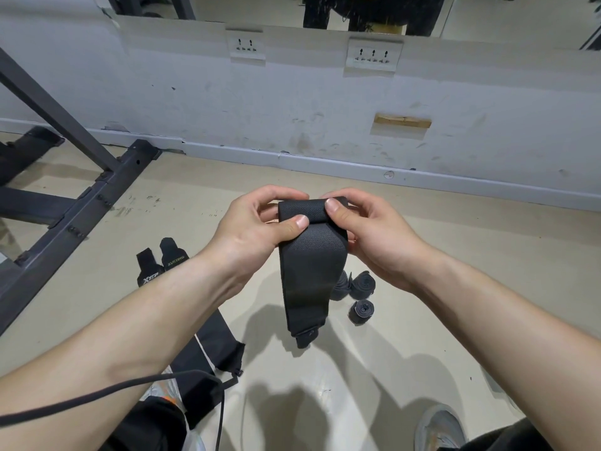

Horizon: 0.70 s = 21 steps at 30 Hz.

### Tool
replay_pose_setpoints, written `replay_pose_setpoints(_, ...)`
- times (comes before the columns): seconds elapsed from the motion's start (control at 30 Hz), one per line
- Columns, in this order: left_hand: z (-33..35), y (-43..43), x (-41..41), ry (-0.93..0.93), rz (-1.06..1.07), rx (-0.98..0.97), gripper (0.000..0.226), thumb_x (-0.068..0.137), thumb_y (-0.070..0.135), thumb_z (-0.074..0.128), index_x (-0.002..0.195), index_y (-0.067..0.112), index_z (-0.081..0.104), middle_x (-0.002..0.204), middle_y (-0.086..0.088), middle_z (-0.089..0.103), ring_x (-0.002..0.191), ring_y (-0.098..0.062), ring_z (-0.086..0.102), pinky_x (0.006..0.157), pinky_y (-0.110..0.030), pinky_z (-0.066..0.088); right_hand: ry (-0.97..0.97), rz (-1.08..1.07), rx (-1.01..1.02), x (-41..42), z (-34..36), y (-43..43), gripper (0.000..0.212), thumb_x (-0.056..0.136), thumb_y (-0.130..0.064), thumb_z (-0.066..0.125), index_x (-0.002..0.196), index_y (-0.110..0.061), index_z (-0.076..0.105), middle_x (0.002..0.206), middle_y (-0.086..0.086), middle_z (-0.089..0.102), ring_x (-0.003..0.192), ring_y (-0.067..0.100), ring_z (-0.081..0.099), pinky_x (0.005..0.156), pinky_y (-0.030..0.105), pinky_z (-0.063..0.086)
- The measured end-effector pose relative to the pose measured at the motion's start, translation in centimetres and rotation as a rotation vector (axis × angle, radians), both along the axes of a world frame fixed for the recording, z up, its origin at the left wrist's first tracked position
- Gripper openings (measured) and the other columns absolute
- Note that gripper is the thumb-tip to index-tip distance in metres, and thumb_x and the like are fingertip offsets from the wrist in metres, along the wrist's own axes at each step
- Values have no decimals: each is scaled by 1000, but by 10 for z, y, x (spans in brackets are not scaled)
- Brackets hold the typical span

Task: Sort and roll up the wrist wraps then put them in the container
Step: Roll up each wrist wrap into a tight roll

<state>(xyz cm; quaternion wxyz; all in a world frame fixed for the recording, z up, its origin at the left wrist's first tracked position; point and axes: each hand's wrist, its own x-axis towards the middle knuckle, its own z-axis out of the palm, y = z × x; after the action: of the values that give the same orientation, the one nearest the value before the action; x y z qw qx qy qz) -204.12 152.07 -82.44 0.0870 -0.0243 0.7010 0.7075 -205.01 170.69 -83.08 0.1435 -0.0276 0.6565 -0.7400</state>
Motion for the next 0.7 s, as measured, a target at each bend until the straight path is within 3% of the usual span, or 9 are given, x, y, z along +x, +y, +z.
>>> replay_pose_setpoints(0.13,1,-1,-1,-89,21,108,31,86,-4,74,114,8,68,102,-11,77,94,-26,75,84,-31,58,17,-26,-44,0,-2,1,14,101,-6,59,101,-14,71,93,11,71,85,27,66,82,42,53)
replay_pose_setpoints(0.27,1,3,3,-101,-110,12,26,97,18,66,122,8,70,111,-10,77,103,-23,75,90,-30,59,33,-35,-75,-2,-4,2,12,95,-6,66,100,-16,72,95,14,71,85,29,67,81,43,55)
replay_pose_setpoints(0.4,4,9,7,-136,-95,-19,37,100,41,56,110,10,75,99,-6,78,85,-16,73,71,-20,57,76,-25,-26,-3,-7,3,19,82,-17,70,99,-22,75,100,17,71,94,31,68,91,53,55)
replay_pose_setpoints(0.47,4,9,6,-155,-76,27,38,101,38,57,113,6,75,104,-12,78,88,-20,74,73,-23,59,88,-27,-10,-3,-8,2,19,80,-17,72,96,-26,77,100,15,70,96,31,67,92,53,55)
replay_pose_setpoints(0.53,4,8,5,-166,-77,78,32,101,29,60,117,5,73,103,-13,78,92,-25,75,81,-30,59,78,-18,-21,-2,-8,3,21,79,-13,73,95,-27,78,98,13,69,95,28,67,85,45,56)
replay_pose_setpoints(0.63,5,6,4,-180,-82,151,29,100,21,60,120,3,71,74,1,75,74,-16,72,71,-25,56,9,-22,-94,-1,-4,1,26,88,1,72,107,-17,72,95,11,68,88,24,68,81,37,55)
replay_pose_setpoints(0.7,6,4,3,-184,-85,193,30,100,19,60,122,1,71,83,-4,77,77,-18,73,69,-24,57,-67,-39,-141,0,-1,-2,25,94,-2,67,115,-14,65,97,11,70,87,23,70,84,39,55)
